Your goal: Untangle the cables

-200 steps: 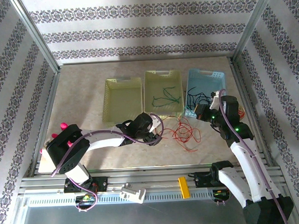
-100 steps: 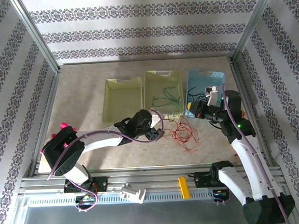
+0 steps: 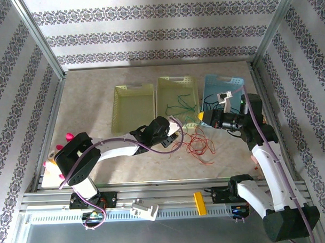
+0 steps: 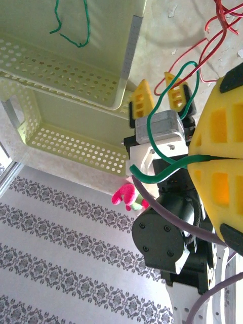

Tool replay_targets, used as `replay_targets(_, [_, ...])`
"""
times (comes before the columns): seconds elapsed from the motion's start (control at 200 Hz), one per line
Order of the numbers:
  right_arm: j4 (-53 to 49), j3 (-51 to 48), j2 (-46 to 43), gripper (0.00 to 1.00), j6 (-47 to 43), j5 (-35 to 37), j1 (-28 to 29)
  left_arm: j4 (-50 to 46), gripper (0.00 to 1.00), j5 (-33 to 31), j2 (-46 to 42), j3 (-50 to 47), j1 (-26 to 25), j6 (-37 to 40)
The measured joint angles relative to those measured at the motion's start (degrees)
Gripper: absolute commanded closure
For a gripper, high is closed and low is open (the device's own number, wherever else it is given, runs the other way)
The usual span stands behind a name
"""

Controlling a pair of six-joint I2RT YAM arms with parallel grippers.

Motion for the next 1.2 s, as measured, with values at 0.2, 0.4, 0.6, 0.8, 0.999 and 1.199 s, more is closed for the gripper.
replay_targets(0.2, [-0.3, 0.1, 0.2, 1.0, -0.1, 1.9, -0.3, 0.0, 1.0, 0.8, 0.3, 1.6, 0.0, 0.1])
replay_targets(0.4, [-0.6, -2.3, 0.4, 1.0, -1.5, 8.8, -0.3, -0.1, 1.0, 0.8, -2.5, 1.7, 0.0, -1.5])
replay_targets(0.6, [-2.0, -6.8, 1.6, 1.0, -2.1, 17.3, -0.3, -0.1, 1.0, 1.0, -8.2, 1.7, 0.0, -3.6])
replay_targets(0.8, [-2.4, -7.9, -0.3, 1.0, -1.5, 25.7, -0.3, -0.5, 1.0, 1.3, -11.1, 1.7, 0.0, -3.8])
replay_targets(0.999, [4.0, -9.0, -3.6, 1.0, 2.7, 27.0, -0.3, -3.6, 1.0, 3.7, -11.3, 1.3, 0.0, -3.8])
replay_targets(1.199, [9.0, -9.0, -3.1, 1.0, 5.9, 27.8, -0.3, -5.3, 1.0, 5.2, -11.3, -0.2, -0.3, -4.1])
